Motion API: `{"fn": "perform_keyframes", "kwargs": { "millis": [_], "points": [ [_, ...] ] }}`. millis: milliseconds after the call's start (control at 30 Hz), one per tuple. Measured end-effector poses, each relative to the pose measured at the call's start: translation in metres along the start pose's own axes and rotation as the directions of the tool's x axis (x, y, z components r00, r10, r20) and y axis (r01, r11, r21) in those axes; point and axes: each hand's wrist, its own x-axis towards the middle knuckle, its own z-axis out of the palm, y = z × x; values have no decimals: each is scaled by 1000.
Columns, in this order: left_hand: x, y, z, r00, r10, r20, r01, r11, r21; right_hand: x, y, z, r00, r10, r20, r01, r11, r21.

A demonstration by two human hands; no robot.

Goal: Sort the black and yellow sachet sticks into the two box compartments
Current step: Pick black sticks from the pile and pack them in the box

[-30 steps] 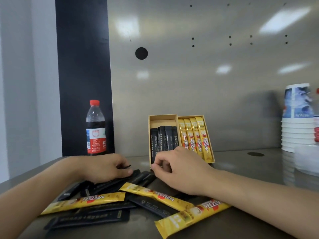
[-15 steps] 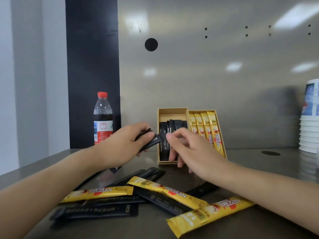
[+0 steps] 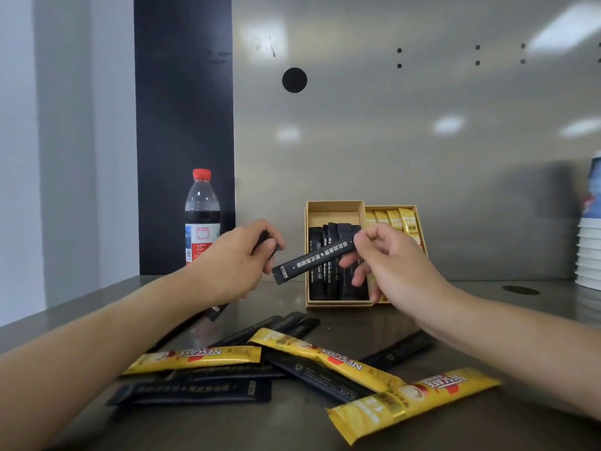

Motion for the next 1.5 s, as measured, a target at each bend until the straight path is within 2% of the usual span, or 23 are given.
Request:
{"fn": "perform_keyframes", "kwargs": {
  "millis": [167,333,500,633,933,1033,1200,1333,1500],
  "points": [
    [-2,1,3,996,39,80,-45,996,74,3,2,0,999,-9,-34,9,1000,9],
    [-5,3,3,985,98,144,-98,995,-2,6,2,-3,995,9,-95,-4,999,48],
    [-3,4,1,987,115,112,-114,993,-11,5,3,-4,996,14,-86,-5,994,110],
    [-1,4,1,990,102,97,-102,995,5,5,1,-5,997,-52,-64,56,997,55],
    [-1,-1,1,998,50,27,-54,988,142,24,6,-38,969,-49,-241,36,998,-58],
    [-2,1,1,997,73,32,-76,987,139,23,5,-37,975,-28,-221,21,999,-34],
    [-9,11,4,984,123,128,-137,985,103,12,-4,-22,995,-38,-91,43,998,56],
    [-11,19,7,974,189,122,-208,964,164,5,-8,-13,1000,-31,-5,31,992,124],
    [-13,20,5,968,202,150,-223,965,140,5,-13,-15,1000,-20,0,20,989,147]
  ]
}}
